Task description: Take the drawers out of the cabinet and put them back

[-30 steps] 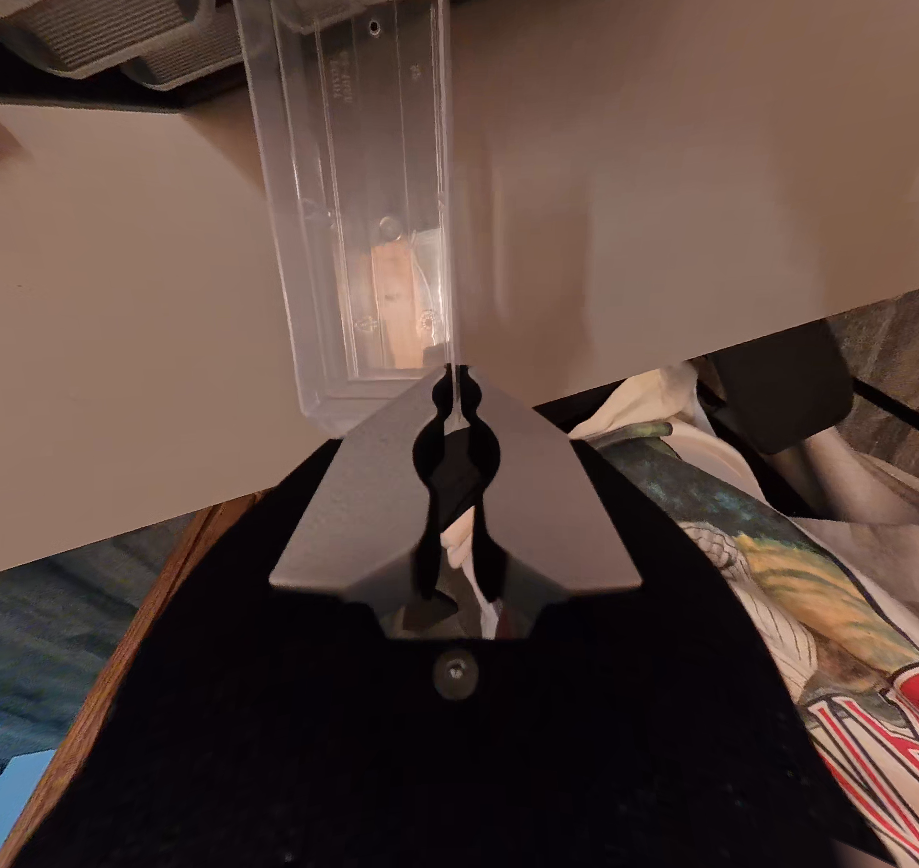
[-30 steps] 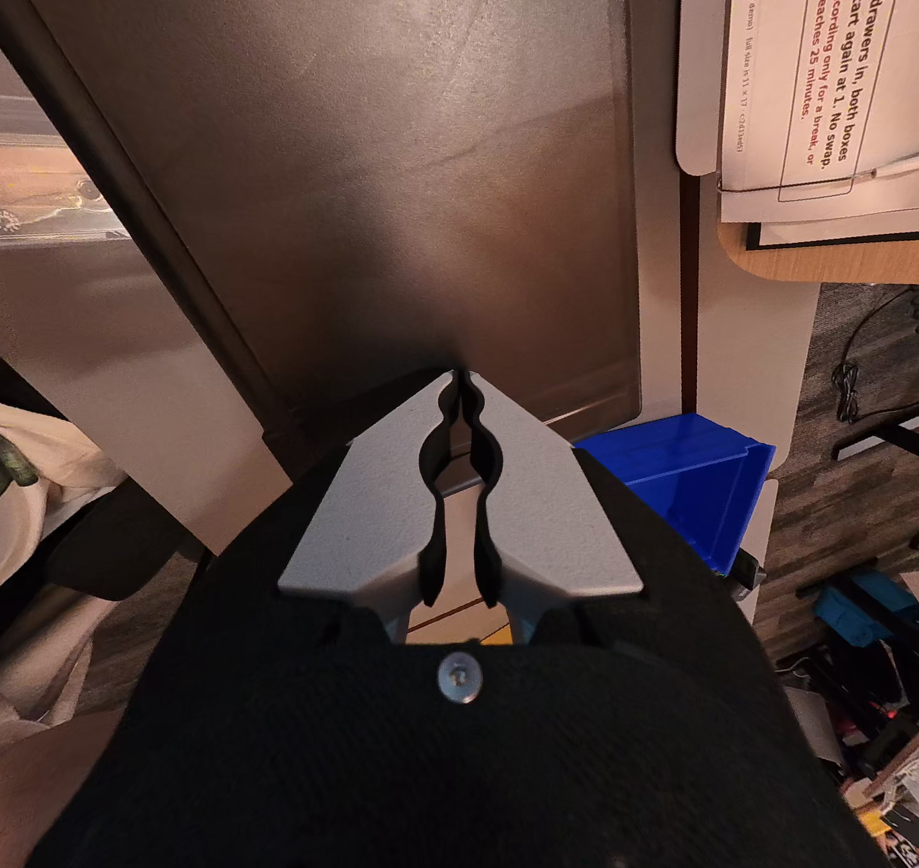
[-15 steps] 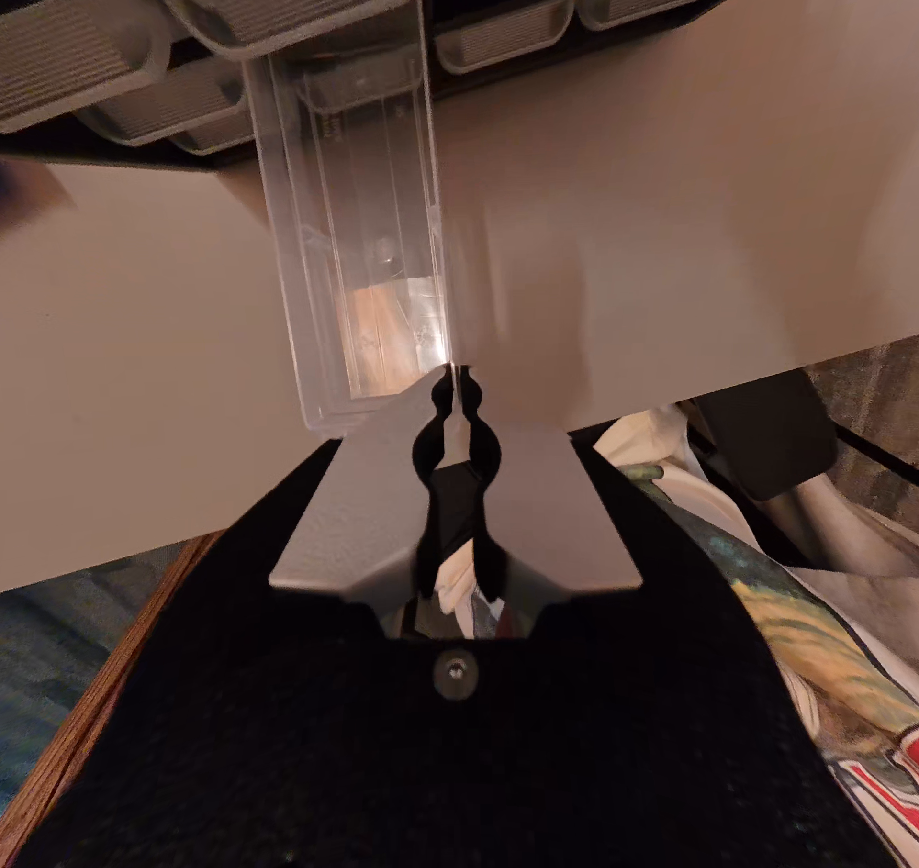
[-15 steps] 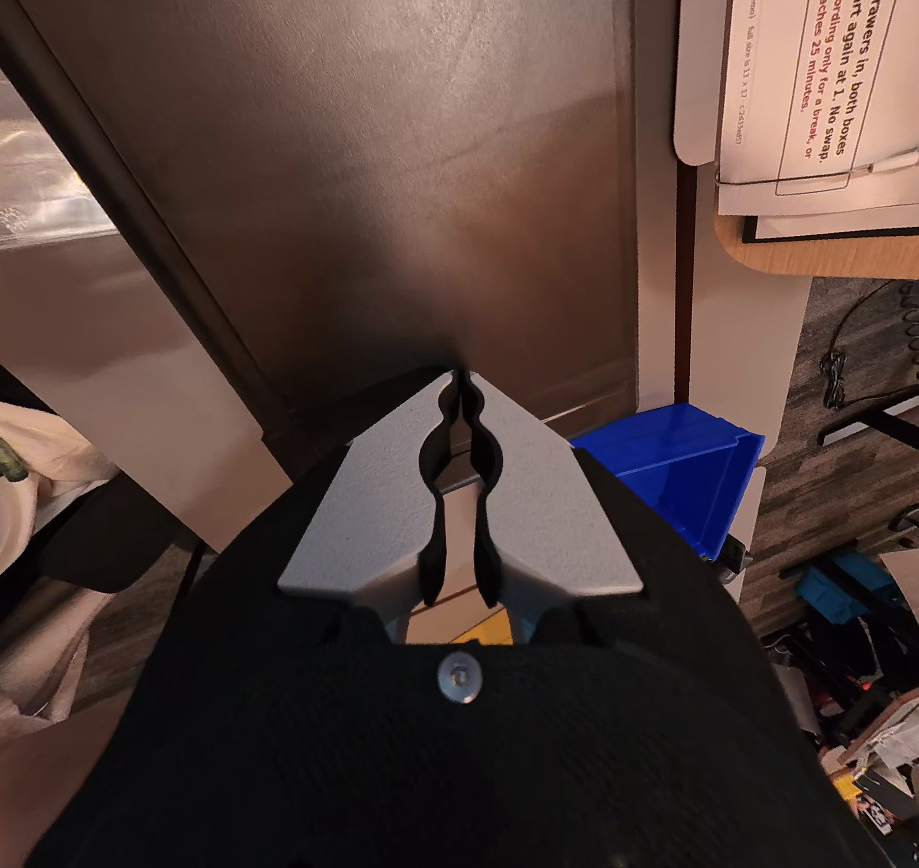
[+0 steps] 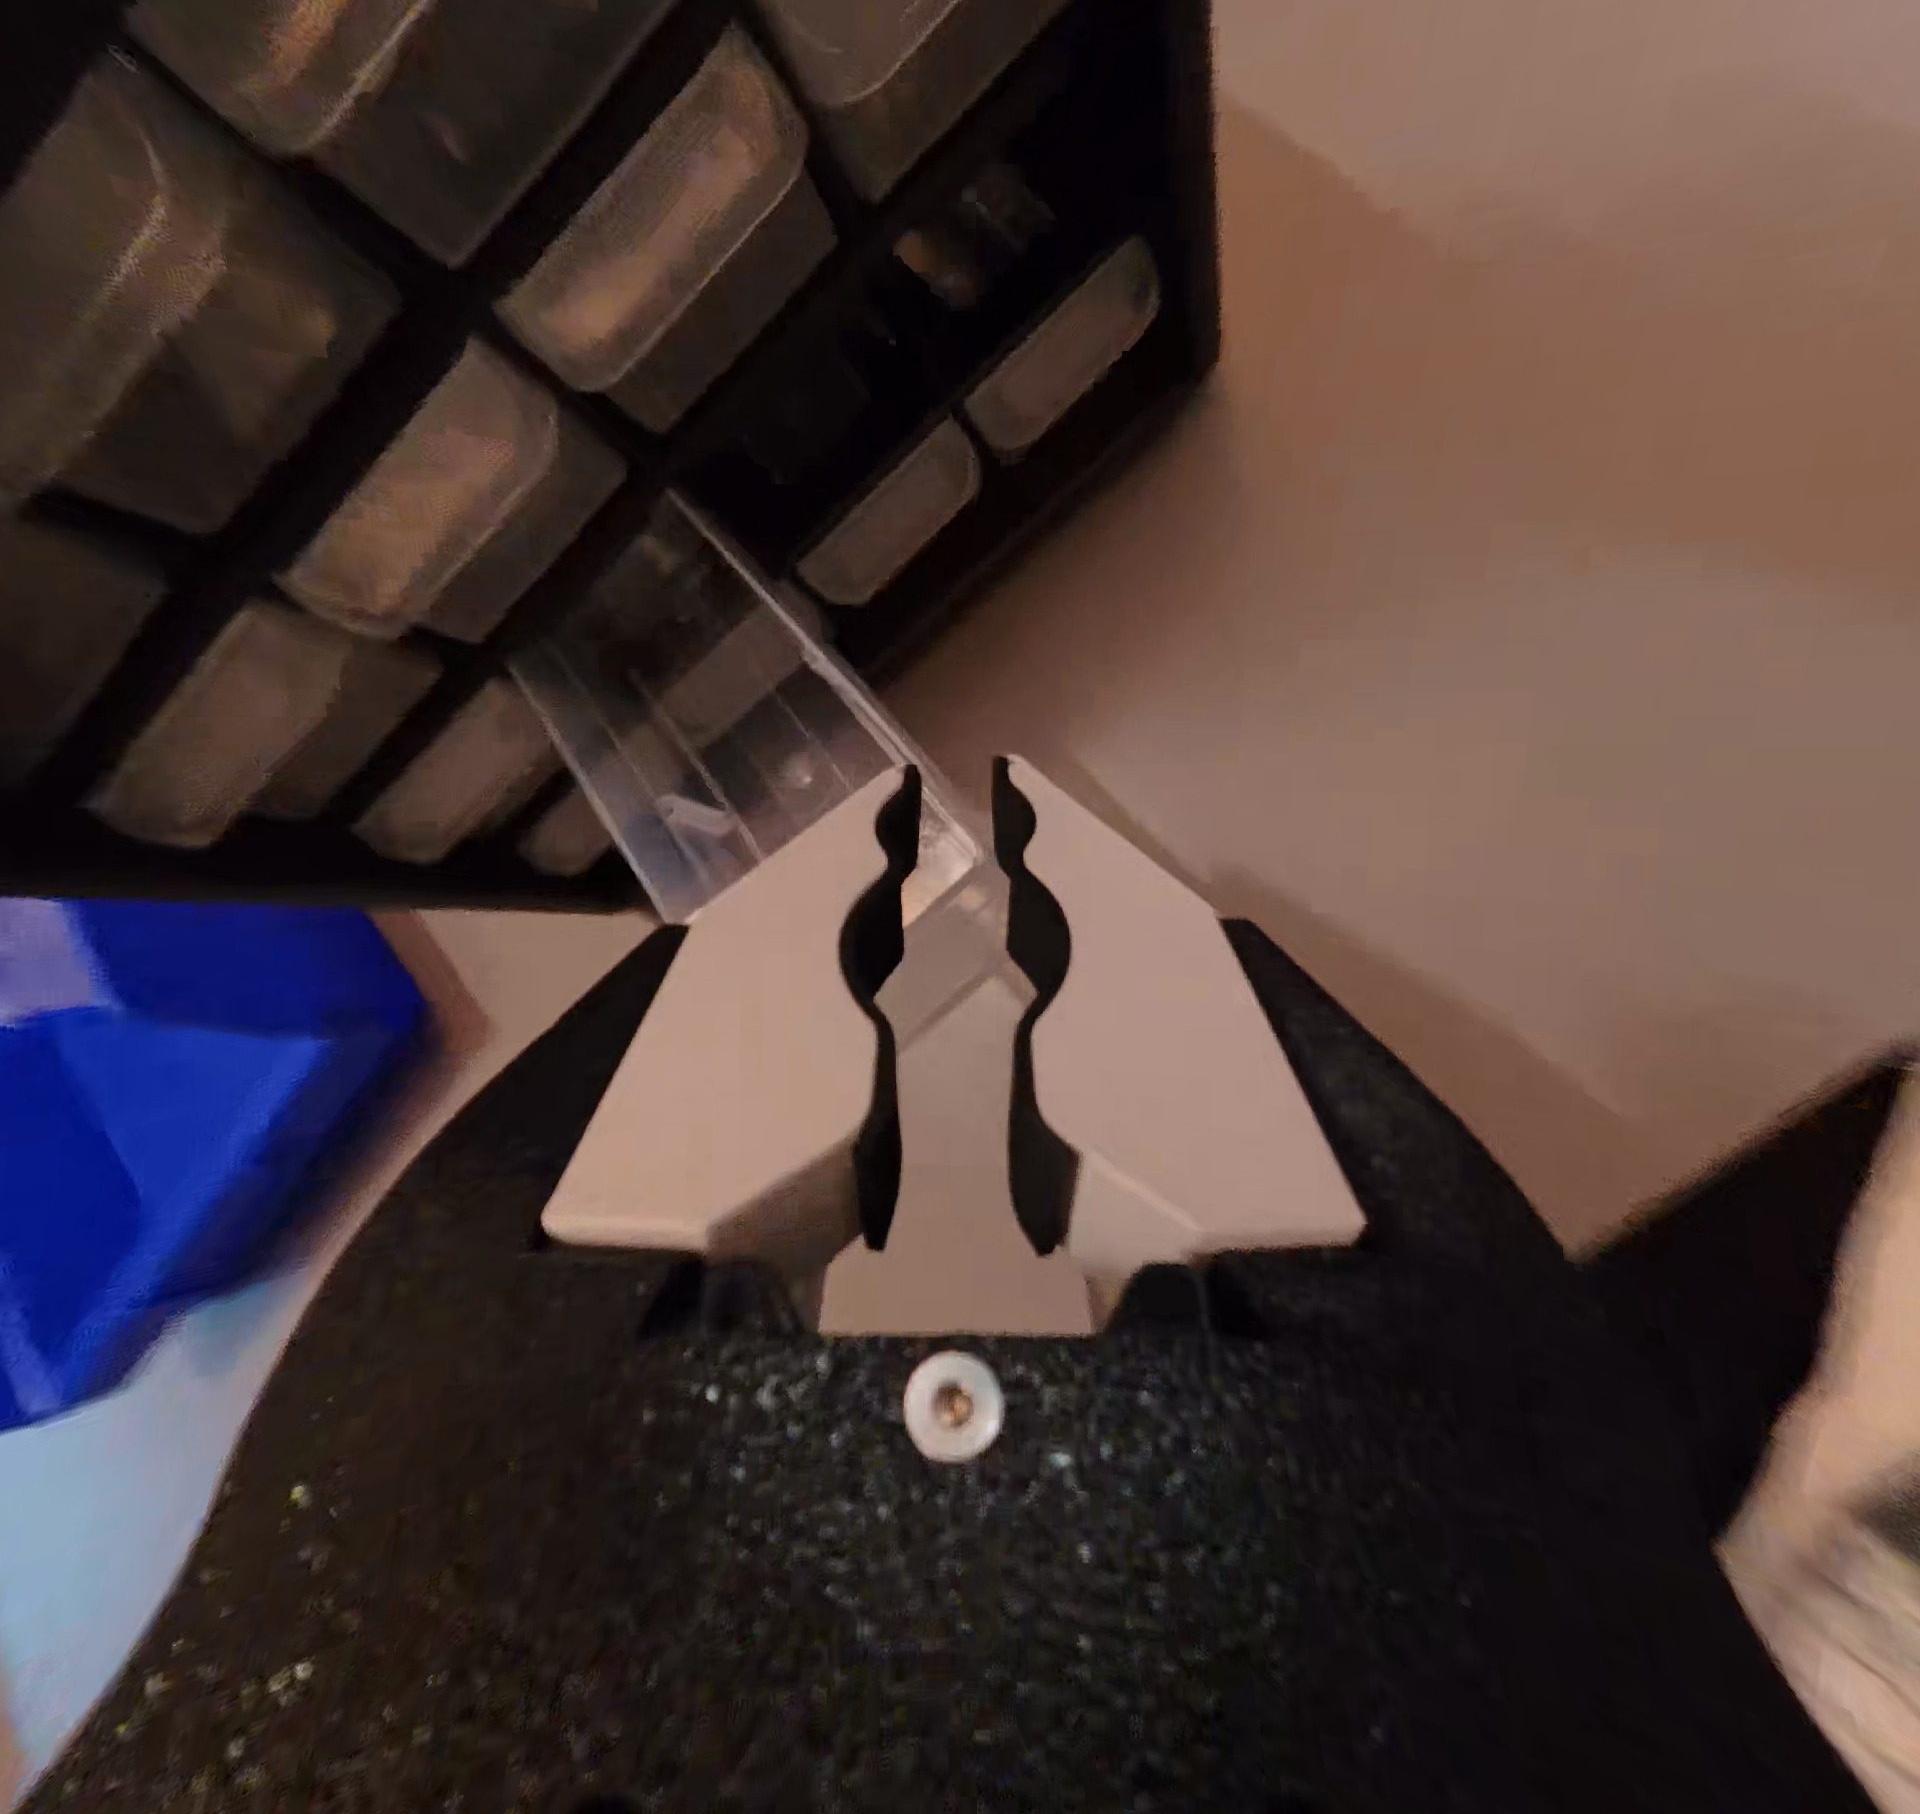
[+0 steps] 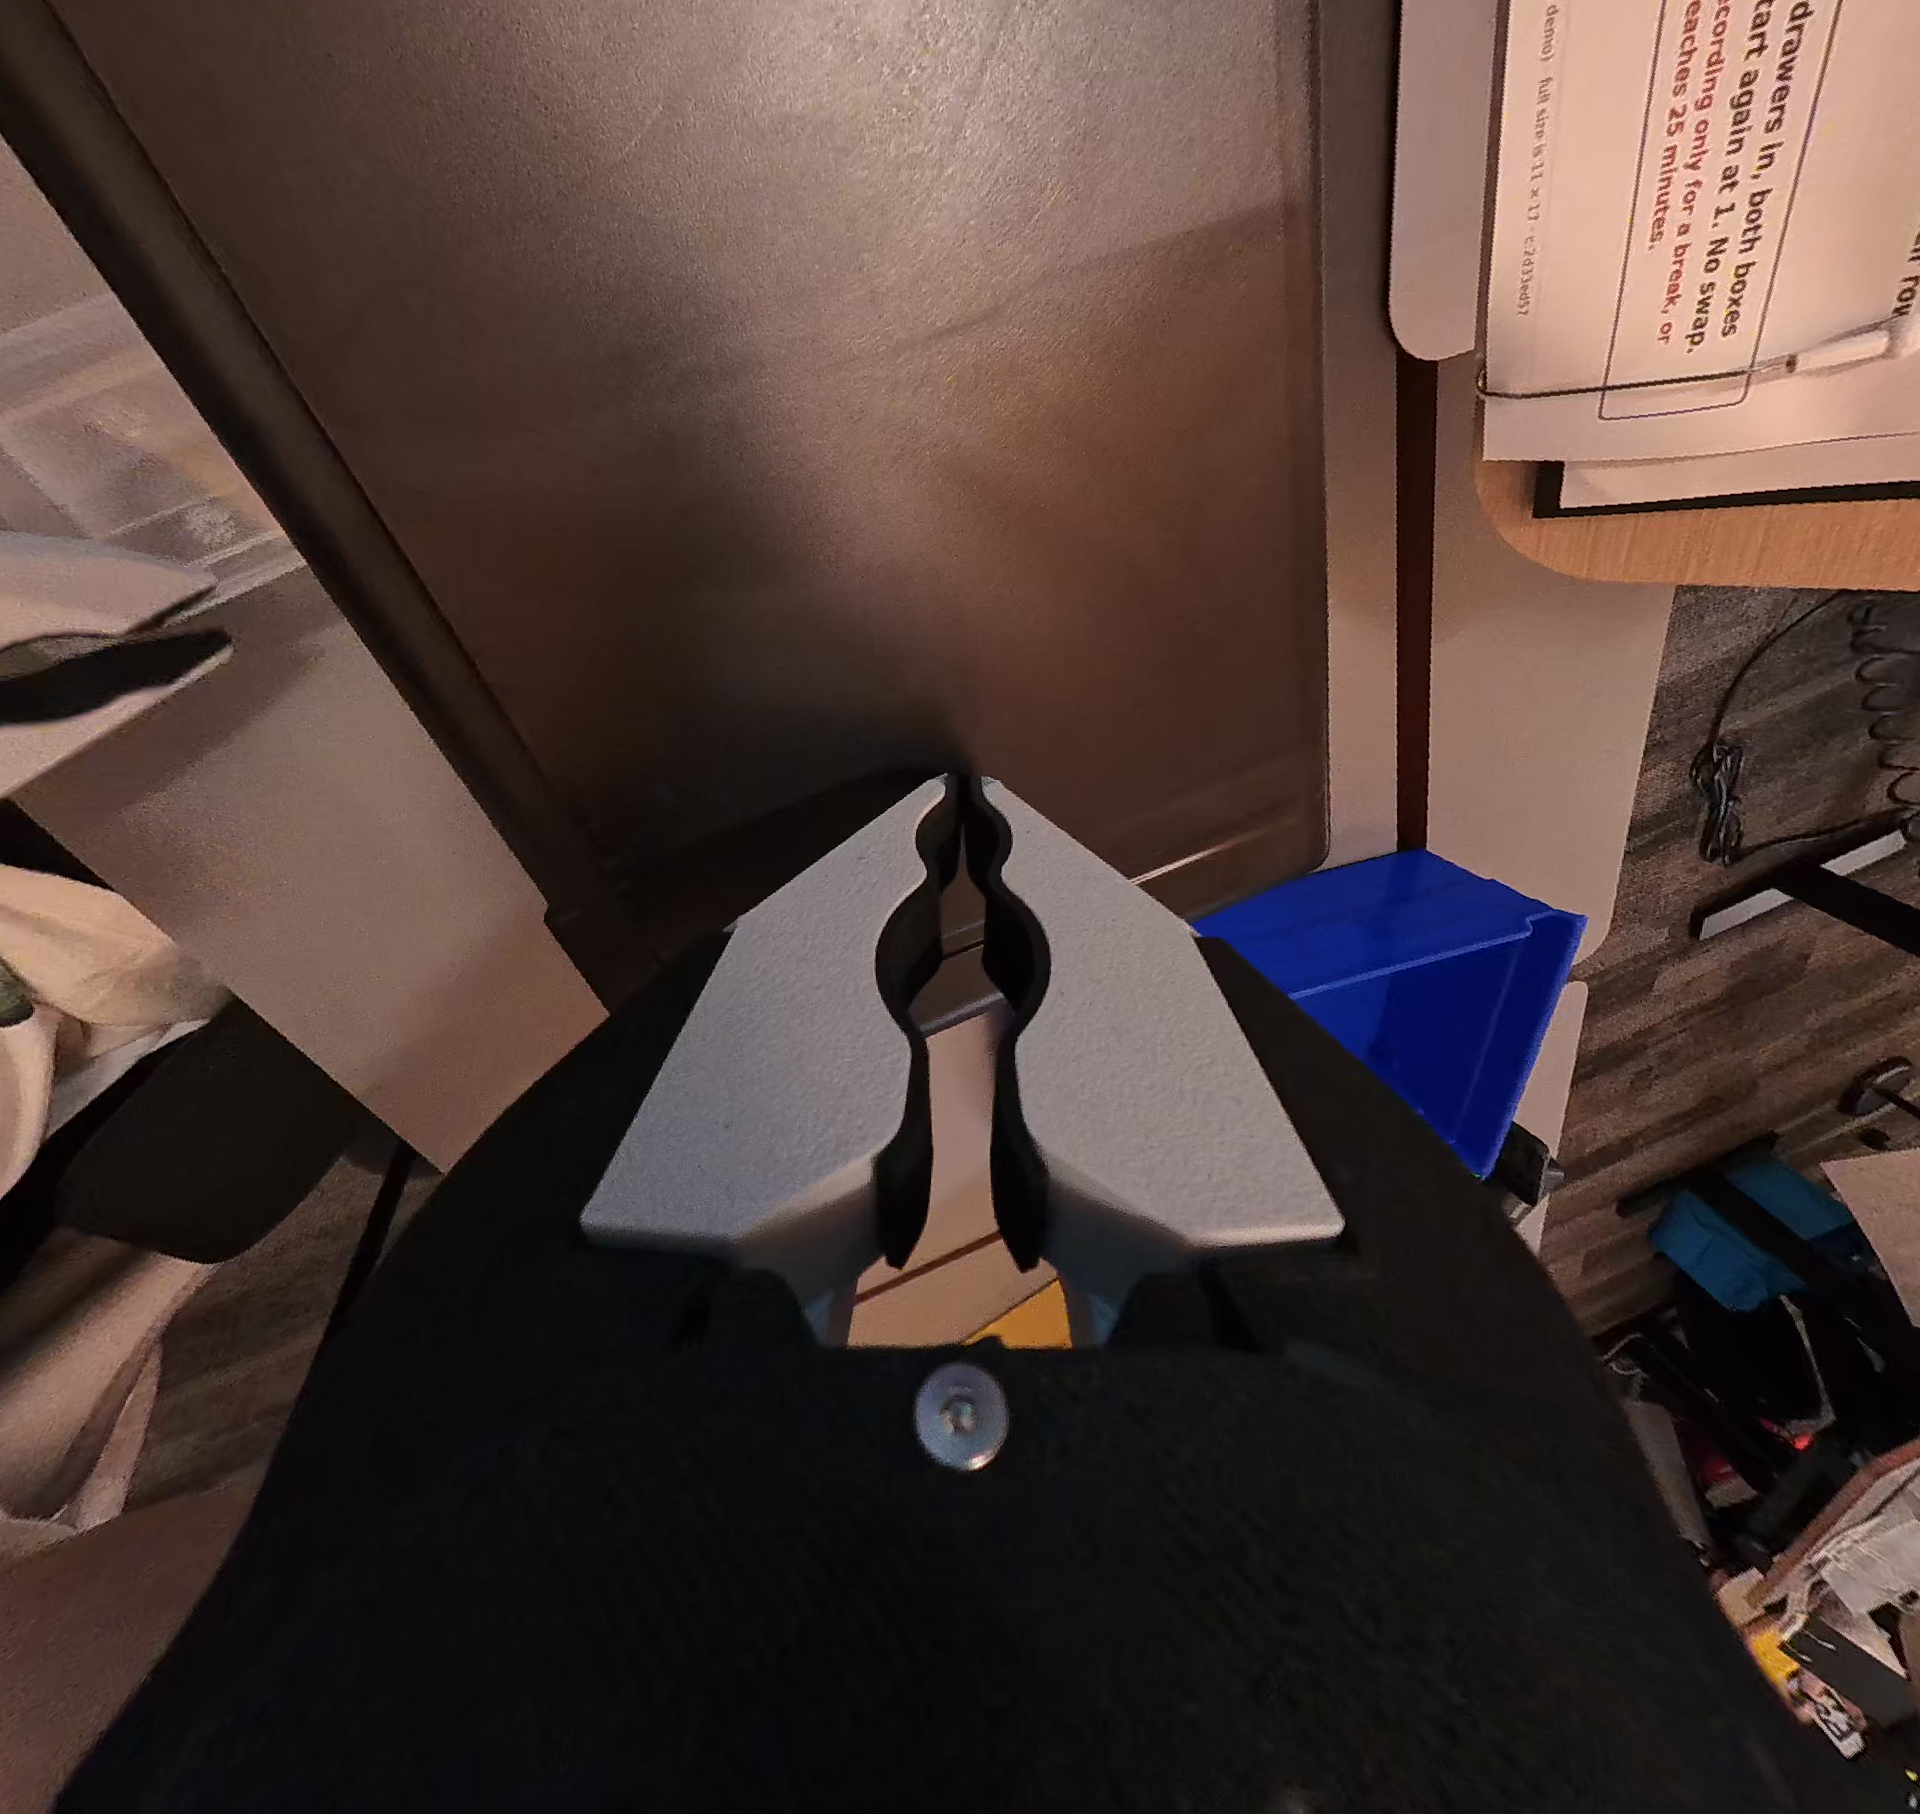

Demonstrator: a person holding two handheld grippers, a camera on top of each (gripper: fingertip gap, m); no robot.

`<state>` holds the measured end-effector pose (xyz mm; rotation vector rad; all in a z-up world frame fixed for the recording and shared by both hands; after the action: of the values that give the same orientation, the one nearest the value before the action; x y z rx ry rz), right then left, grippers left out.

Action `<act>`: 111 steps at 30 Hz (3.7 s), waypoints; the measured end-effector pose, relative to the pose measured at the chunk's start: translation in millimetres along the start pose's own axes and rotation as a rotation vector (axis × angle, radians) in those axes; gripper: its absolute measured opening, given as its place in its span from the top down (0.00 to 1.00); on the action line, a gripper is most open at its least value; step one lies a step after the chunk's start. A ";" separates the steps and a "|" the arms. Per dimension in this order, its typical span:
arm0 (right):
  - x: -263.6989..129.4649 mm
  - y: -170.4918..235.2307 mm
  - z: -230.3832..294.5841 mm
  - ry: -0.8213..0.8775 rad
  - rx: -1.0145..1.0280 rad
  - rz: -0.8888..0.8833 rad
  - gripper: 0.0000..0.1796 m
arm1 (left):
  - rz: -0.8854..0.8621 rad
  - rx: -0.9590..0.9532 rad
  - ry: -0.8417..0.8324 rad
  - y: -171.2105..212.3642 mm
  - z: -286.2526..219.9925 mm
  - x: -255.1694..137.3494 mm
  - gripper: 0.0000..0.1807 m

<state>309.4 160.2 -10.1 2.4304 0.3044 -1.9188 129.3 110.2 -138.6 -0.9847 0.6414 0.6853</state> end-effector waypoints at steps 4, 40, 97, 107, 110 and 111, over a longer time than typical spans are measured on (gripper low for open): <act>-0.1 1.1 -0.1 -0.002 0.000 -0.022 1.00 | -0.128 0.235 -0.255 17.9 10.2 18.4 0.93; 0.2 -0.4 2.8 0.052 0.009 0.002 1.00 | -0.304 0.492 -0.766 65.5 -14.5 30.4 1.00; 0.1 2.4 -4.3 -0.078 -0.059 -0.060 1.00 | 0.305 0.415 0.072 191.1 354.3 59.0 0.83; 0.1 4.2 -4.5 -0.085 -0.102 -0.092 1.00 | 0.431 0.480 0.141 207.4 388.0 123.1 0.95; 0.2 2.8 -5.0 -0.097 -0.108 -0.068 1.00 | 0.491 0.505 0.177 213.8 387.9 132.7 0.93; 0.3 2.4 -5.3 -0.102 -0.111 -0.063 1.00 | 0.504 0.508 0.186 215.8 386.9 135.6 0.92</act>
<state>314.9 158.6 -9.3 2.2715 0.4757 -1.9851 116.0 570.0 -194.0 -0.4119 1.1831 0.8175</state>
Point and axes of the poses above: each gripper's, where its closed fingertips meet, x out along the fingers, y out of its underside, z = x × y across the jaws, the point moved 6 cm from there along -x, back along the fingers, and after that the axes turned 11 degrees about x, right-handed, at the moved point
